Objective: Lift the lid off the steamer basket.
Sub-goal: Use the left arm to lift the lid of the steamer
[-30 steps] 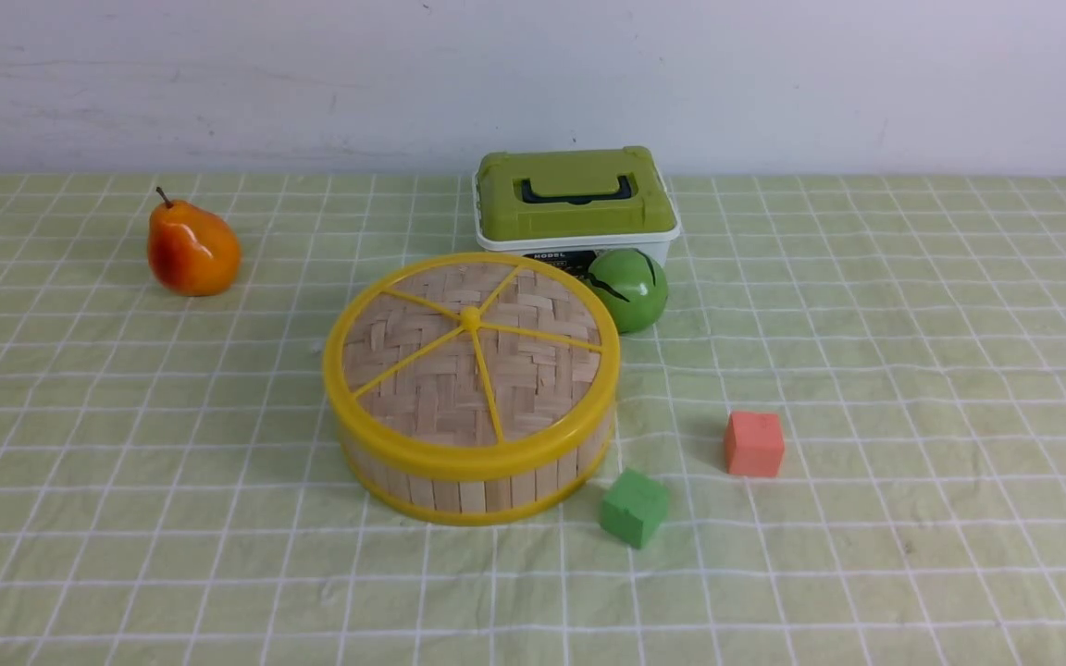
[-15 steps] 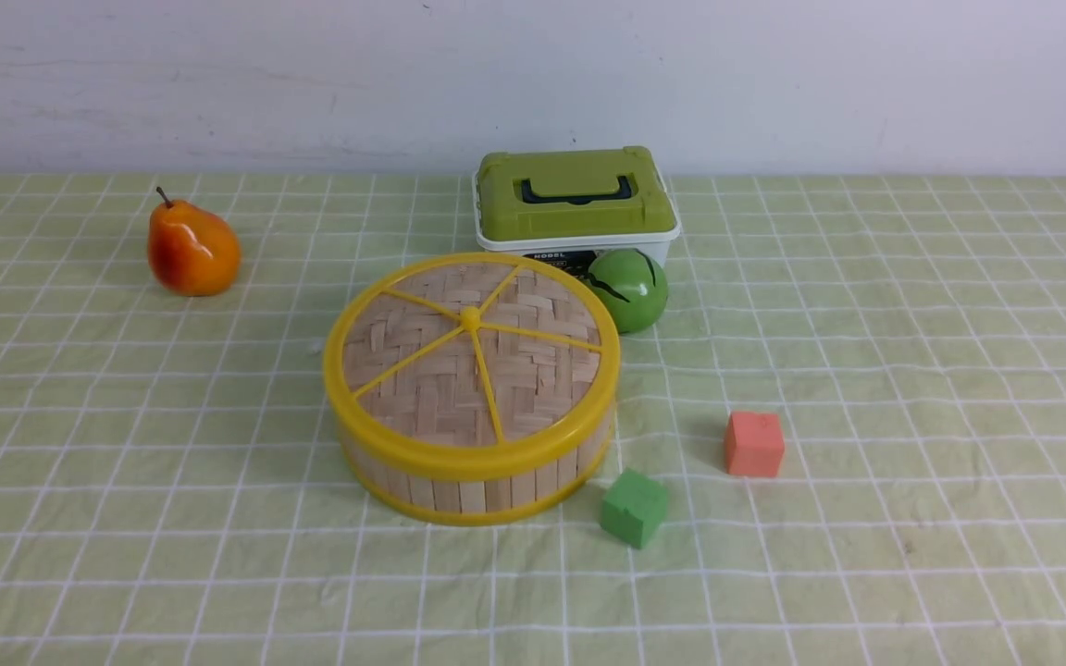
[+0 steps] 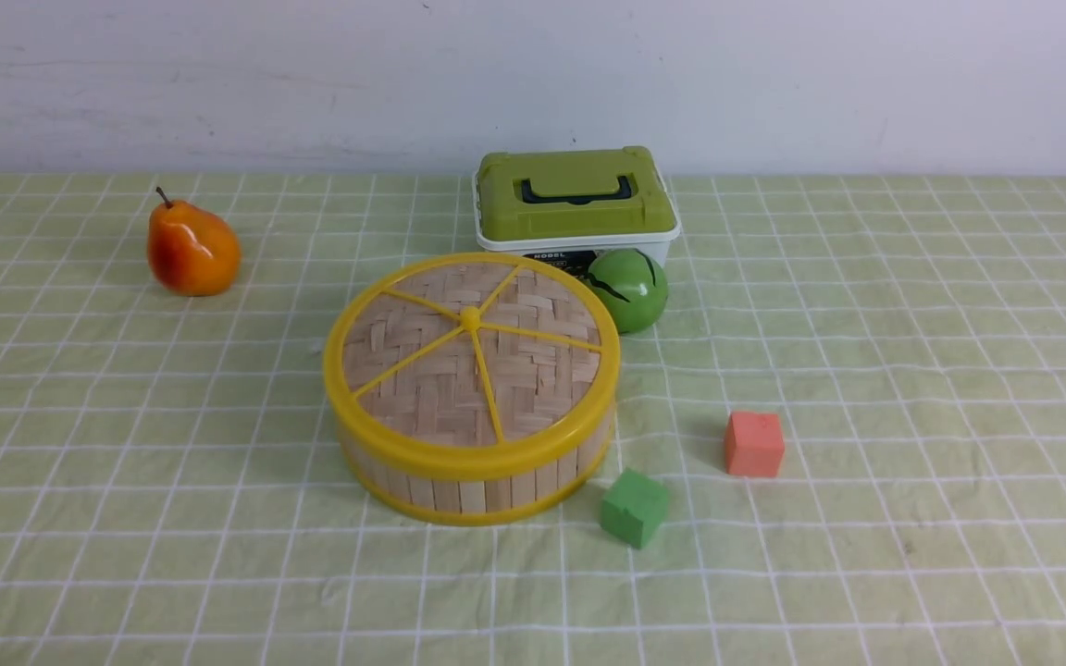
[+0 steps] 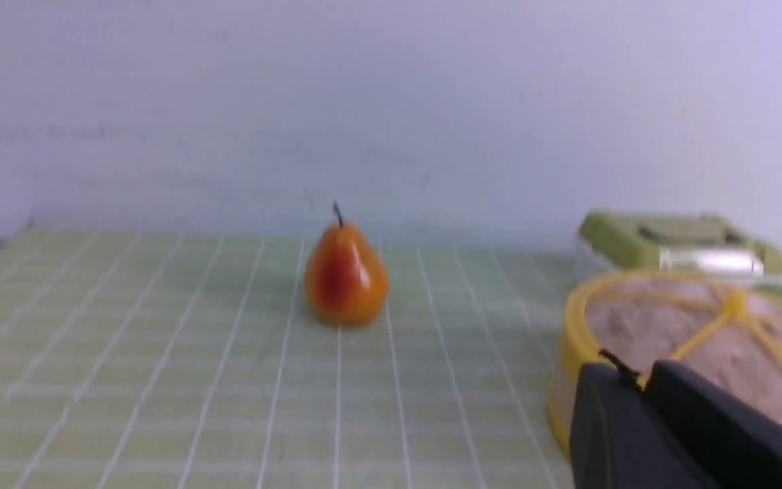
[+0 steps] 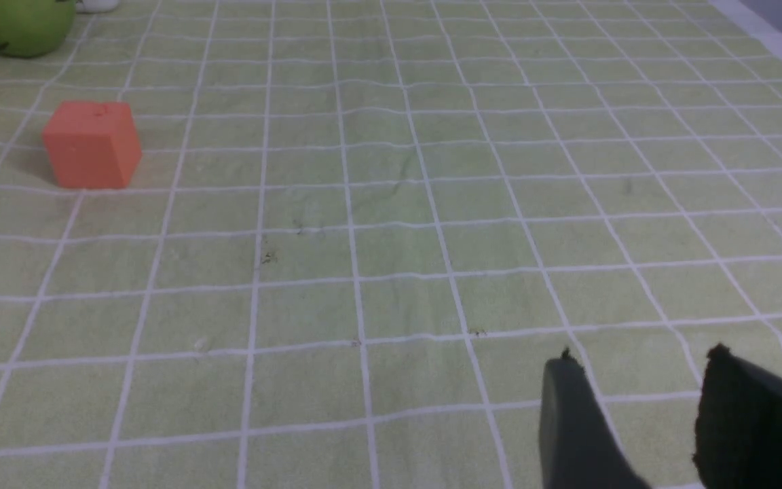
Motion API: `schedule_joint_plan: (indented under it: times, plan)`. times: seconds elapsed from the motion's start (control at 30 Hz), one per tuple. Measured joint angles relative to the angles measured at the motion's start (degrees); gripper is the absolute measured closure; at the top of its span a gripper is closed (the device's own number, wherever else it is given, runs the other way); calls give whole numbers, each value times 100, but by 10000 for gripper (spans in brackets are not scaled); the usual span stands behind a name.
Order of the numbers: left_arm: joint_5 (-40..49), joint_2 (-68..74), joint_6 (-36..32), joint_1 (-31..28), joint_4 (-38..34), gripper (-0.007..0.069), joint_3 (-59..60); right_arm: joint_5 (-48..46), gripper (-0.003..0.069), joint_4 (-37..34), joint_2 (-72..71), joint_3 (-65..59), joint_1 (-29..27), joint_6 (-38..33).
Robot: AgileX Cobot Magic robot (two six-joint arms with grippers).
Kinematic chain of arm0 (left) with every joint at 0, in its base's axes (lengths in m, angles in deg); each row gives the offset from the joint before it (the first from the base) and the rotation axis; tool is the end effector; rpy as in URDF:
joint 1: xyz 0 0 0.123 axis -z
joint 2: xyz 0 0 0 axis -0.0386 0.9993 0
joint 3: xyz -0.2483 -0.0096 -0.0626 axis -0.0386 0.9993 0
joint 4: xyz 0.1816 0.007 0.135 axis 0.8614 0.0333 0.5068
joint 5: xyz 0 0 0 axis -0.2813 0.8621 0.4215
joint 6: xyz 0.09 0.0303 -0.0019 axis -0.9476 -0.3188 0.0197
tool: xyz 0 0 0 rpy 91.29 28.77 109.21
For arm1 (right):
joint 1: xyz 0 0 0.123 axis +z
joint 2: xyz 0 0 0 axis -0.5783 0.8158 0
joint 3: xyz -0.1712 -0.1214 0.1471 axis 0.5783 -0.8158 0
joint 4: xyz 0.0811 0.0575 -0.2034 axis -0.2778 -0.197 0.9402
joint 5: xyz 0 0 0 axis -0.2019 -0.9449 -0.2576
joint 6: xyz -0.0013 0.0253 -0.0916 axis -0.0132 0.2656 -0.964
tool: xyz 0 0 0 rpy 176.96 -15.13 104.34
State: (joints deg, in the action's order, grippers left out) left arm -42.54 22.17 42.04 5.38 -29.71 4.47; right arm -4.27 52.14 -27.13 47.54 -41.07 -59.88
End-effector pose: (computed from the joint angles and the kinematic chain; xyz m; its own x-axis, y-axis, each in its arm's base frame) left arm 0.0623 -0.0034 0.2163 0.1858 -0.1182 -0.9755 0.0748 0.9916 -0.1059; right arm 0.0590 -0.0077 0.1726 -0.2855 0.0612 -0.9564 0.1275 0.9915 0.0254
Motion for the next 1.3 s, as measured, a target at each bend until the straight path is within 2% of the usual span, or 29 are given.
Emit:
schedule_joint_plan:
  times: [0.13,0.27,0.37,0.4,0.47,0.6,0.8,1.0,1.2,1.3]
  plan:
    - [-886,0,28,0,0,551,0,0,416,0,0,0,0,0]
    - [-1267,0,171,0,-6,549,0,0,415,0,0,0,0,0]
    - [-1542,0,679,0,-54,547,0,0,415,0,0,0,0,0]
    - [-1736,0,1282,0,-124,546,0,0,415,0,0,0,0,0]
    - [-1853,0,2024,0,-222,555,-100,0,415,0,0,0,0,0]
    - [-1107,147,2343,-24,-55,638,-1081,0,415,0,0,0,0,0]
    - [222,1485,1971,-24,149,637,-2970,0,415,0,0,0,0,0]
    - [984,2959,1709,-24,170,637,-4036,0,415,0,0,0,0,0]
    - [2653,4551,1509,-24,104,637,-5254,0,415,0,0,0,0,0]
    - [4037,5504,1172,-24,-356,637,-6188,0,415,0,0,0,0,0]
